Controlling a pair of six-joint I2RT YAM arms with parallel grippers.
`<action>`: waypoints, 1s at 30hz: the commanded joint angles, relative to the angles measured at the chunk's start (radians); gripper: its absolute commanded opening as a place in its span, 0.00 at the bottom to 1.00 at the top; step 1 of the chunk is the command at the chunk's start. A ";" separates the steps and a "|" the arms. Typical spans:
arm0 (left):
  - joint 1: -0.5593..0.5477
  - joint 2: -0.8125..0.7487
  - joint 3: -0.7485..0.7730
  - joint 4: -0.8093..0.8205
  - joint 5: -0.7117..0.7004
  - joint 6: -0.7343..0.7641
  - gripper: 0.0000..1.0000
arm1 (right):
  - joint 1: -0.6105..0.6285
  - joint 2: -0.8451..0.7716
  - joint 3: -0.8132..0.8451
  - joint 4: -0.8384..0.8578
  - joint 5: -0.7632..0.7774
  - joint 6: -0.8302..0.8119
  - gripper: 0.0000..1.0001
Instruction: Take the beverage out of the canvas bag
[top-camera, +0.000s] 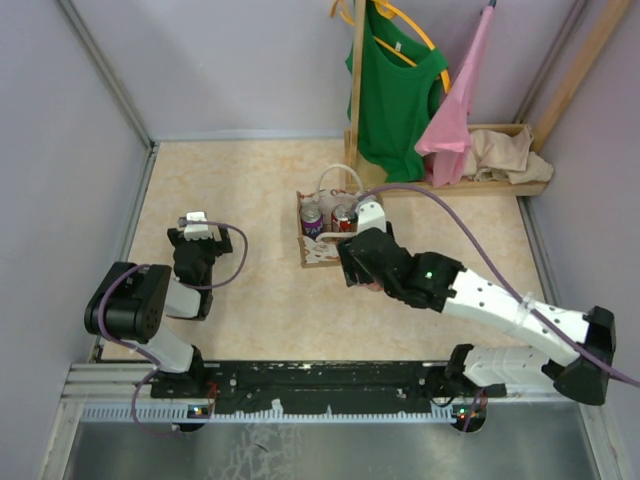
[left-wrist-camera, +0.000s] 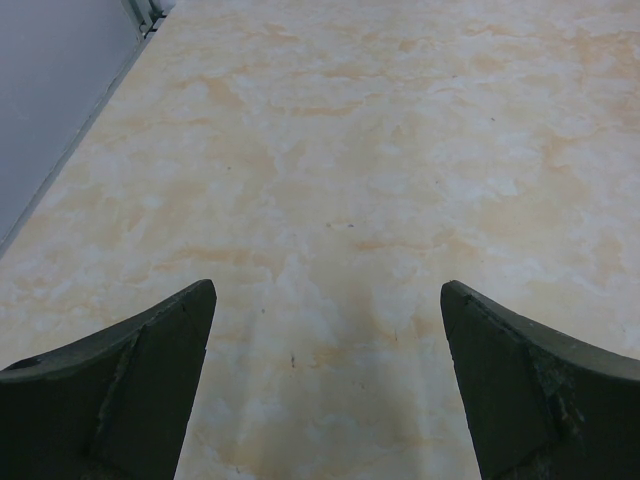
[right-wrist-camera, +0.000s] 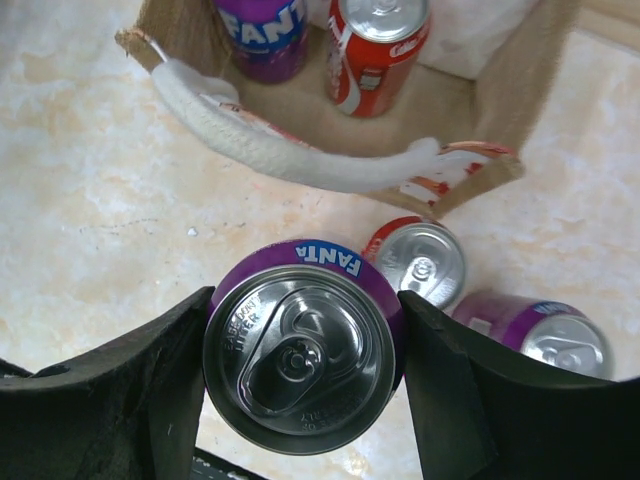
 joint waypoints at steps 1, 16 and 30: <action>0.000 0.007 -0.006 0.043 -0.007 -0.009 1.00 | 0.007 0.079 -0.011 0.218 -0.050 -0.006 0.00; 0.001 0.007 -0.006 0.043 -0.007 -0.010 1.00 | 0.005 0.275 -0.105 0.474 -0.122 0.001 0.00; 0.000 0.007 -0.006 0.043 -0.007 -0.009 1.00 | -0.005 0.363 -0.138 0.500 -0.099 0.070 0.24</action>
